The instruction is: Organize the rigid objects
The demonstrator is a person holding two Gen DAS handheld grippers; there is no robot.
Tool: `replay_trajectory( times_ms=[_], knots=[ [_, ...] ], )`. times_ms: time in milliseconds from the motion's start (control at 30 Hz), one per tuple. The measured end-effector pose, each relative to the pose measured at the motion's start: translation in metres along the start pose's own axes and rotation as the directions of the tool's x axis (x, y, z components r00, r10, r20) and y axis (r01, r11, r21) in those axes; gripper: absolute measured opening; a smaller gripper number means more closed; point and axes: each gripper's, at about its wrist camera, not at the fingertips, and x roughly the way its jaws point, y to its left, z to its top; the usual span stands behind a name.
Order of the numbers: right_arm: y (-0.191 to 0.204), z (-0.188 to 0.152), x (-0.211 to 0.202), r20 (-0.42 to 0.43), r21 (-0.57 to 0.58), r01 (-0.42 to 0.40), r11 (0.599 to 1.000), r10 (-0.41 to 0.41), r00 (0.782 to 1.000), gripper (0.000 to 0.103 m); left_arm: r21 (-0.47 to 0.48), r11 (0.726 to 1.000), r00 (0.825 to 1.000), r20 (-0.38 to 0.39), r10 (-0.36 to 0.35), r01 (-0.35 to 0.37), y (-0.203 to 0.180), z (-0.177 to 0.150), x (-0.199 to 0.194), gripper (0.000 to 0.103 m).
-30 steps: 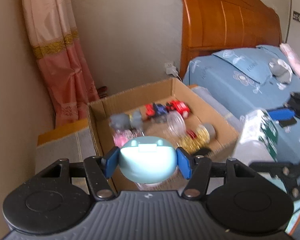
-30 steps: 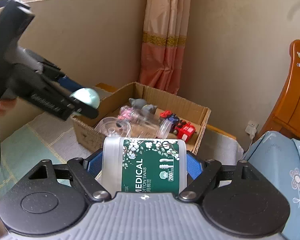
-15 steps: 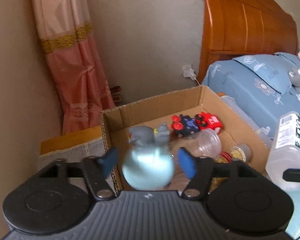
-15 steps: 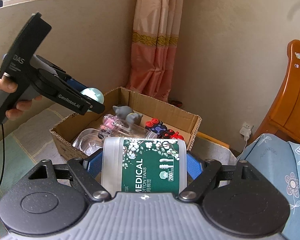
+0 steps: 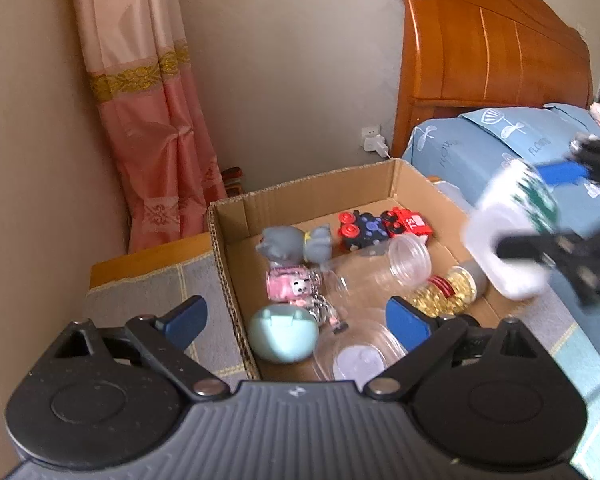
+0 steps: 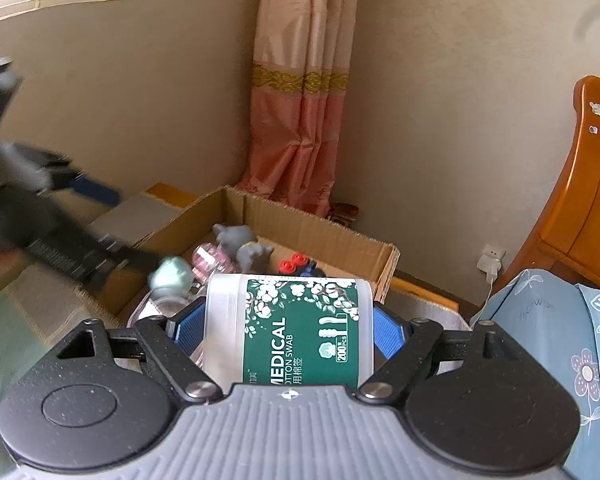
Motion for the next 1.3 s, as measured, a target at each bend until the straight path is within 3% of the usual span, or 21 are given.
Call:
replay_trajectory(
  times_ms=[567, 667, 733, 1000, 1200, 1300],
  knots=[
    [-0.033, 0.054, 0.101, -0.090, 0.159, 0.039, 0.986, -0.024, 0.996, 0.087, -0.020, 0.999, 0.999, 0.014, 0.037, -0.037, 0.016, -0.012, -0.036, 0.096],
    [-0.037, 0.057, 0.108, -0.088, 0.203, 0.057, 0.977, -0.040, 0.995, 0.094, -0.034, 0.999, 0.999, 0.011, 0.037, -0.037, 0.017, -0.015, -0.038, 0.096],
    [-0.037, 0.055, 0.103, -0.081, 0.226, 0.060, 0.972, -0.042, 0.996, 0.103, -0.042, 0.999, 1.000, 0.010, 0.029, -0.028, 0.018, -0.016, -0.039, 0.096],
    [-0.022, 0.040, 0.060, -0.104, 0.212, 0.050, 0.976, -0.028, 0.994, 0.103, -0.066, 0.998, 0.999, 0.051, 0.016, -0.012, 0.011, -0.027, -0.063, 0.097],
    [0.011, 0.013, 0.011, -0.154, 0.187, 0.109, 0.976, -0.080, 0.985, 0.103, -0.078, 0.991, 0.988, 0.102, 0.116, -0.108, -0.007, -0.048, -0.082, 0.102],
    [0.033, -0.011, -0.020, -0.166, 0.216, 0.167, 0.962, -0.133, 0.977, 0.103, -0.107, 0.982, 0.985, 0.065, 0.160, -0.153, -0.018, -0.061, -0.084, 0.102]
  ],
)
